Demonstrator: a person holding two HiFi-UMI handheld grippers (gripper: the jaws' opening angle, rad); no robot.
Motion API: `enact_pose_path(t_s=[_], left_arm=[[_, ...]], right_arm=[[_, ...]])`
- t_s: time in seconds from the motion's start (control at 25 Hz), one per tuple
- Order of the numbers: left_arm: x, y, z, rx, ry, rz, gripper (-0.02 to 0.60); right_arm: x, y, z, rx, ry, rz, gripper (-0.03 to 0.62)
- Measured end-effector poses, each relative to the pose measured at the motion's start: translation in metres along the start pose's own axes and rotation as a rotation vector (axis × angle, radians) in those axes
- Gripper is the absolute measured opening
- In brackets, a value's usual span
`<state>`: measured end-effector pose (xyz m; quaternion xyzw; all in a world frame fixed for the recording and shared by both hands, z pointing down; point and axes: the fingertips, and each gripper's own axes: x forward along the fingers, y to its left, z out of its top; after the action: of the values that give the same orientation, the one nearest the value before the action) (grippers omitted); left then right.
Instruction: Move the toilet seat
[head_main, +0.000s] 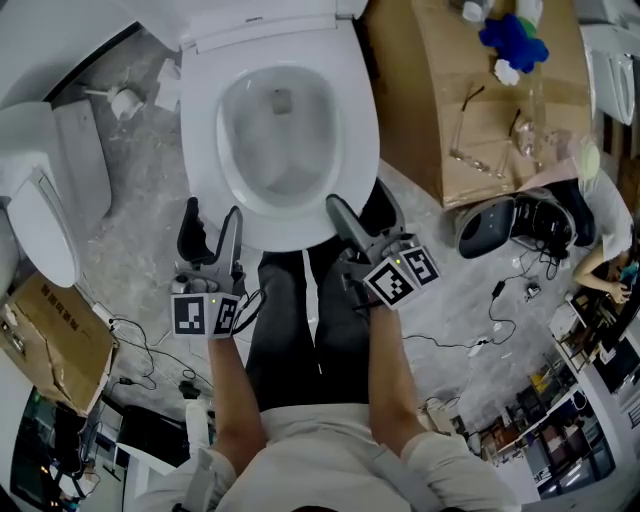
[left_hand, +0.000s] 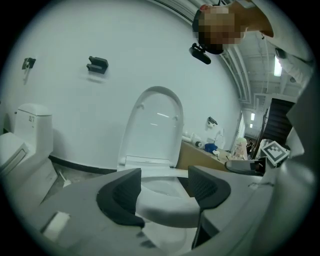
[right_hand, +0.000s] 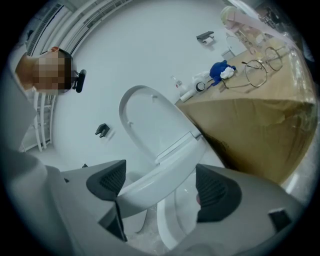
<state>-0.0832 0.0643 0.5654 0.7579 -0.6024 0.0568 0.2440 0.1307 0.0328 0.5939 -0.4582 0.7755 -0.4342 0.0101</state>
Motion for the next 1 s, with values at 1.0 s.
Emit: enact_pose_path(t_s=[1.0], left_arm=[[0.016,-0.021,0.076,0.011,-0.057,-0.009,0.210]], right_arm=[[0.010,0.030,0.063,0.167,-0.190,-0.026,0.449]])
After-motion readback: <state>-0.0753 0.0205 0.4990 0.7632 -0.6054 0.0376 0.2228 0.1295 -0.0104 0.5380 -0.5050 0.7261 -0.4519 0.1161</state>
